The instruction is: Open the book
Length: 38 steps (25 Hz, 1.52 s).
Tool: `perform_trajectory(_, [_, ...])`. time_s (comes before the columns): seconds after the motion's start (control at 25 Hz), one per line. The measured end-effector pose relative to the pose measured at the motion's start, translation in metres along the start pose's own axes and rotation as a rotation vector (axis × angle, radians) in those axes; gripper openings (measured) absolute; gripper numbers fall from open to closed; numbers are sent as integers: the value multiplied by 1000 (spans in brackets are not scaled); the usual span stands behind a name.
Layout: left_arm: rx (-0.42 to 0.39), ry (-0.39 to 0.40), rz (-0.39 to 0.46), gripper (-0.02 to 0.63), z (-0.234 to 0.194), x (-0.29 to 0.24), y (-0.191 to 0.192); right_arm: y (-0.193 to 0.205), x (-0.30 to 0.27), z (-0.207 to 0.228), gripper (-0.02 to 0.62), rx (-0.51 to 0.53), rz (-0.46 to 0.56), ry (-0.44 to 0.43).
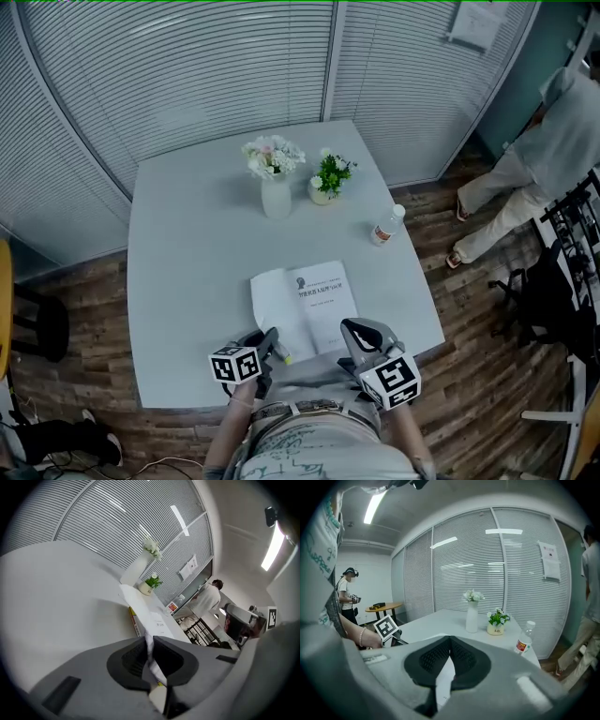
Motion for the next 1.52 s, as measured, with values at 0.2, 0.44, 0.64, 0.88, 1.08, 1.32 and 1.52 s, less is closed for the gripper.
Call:
perform_trajectory(0.2, [-33, -23, -15, 34, -15, 9, -2, 0, -2, -6, 2, -2, 6, 17])
perform_trajectory(0.44, [-37, -69, -34, 34, -36, 19, -2, 5, 4, -9, 2, -23, 4, 50])
perform_trajectory(0.64, [-39, -125, -57, 35, -55, 26, -1, 12, 7, -12, 2, -35, -6, 59])
perform_trajectory(0.88, [-25, -154, -95, 40, -75, 24, 6, 14, 6, -15, 2, -42, -10, 66])
perform_trajectory(1.08, [-1, -152, -99, 43, -83, 20, 12, 13, 6, -9, 2, -41, -12, 80])
perform_trajectory(1.32, [42, -131, -125, 44, -85, 14, 18, 13, 2, -7, 3, -40, -19, 77])
perform_trajectory(1.52, [71, -164, -167, 46, -90, 10, 20, 11, -3, -8, 2, -30, -21, 64])
Point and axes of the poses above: the fingertips, and each gripper's own axes: x backward along the fingers, z to its right, y out of its underside, the point moved 3 cm from there along x, backward along the fingers
